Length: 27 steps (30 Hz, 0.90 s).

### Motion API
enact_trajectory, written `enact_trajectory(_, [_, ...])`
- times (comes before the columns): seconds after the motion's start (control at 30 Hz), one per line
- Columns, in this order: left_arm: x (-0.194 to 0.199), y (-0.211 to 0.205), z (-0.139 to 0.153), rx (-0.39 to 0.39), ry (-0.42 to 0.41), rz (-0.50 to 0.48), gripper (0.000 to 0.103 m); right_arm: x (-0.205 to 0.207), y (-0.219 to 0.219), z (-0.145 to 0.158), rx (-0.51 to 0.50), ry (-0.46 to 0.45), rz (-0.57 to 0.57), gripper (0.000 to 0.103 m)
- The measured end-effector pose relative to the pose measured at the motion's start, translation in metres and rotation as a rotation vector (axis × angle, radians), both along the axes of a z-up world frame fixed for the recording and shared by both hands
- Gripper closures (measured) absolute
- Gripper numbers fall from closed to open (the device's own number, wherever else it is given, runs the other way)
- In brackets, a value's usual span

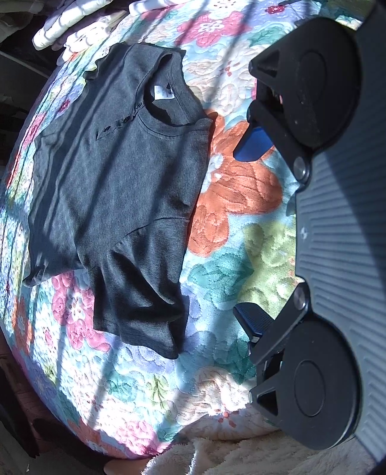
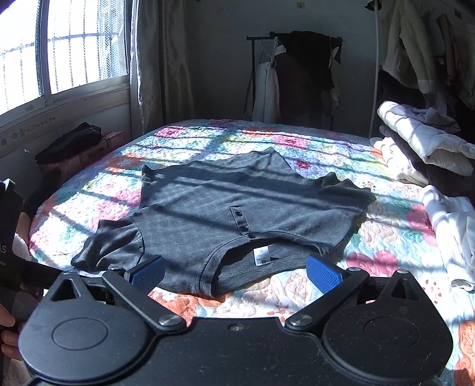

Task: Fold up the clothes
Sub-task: 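Move both tools toward the hem of the grey T-shirt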

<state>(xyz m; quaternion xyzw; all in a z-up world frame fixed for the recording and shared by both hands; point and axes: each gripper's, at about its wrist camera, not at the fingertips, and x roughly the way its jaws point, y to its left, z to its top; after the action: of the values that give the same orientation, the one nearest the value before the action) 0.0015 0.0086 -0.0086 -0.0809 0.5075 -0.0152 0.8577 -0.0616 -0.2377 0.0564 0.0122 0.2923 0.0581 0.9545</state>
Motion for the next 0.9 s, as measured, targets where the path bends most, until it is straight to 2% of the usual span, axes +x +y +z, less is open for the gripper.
enact_trajectory(0.17, [-0.001,-0.001,0.0,0.009,-0.004,0.001,0.0,0.0,0.002,0.001,-0.026,-0.002,0.005,0.0])
enact_trajectory(0.37, [-0.001,-0.003,0.001,0.011,-0.01,-0.015,0.0,0.001,-0.002,0.001,0.021,0.018,-0.006,0.0])
enact_trajectory(0.9, [0.001,-0.005,-0.002,0.017,0.008,-0.022,0.0,0.004,0.0,-0.01,-0.014,0.056,0.011,0.0])
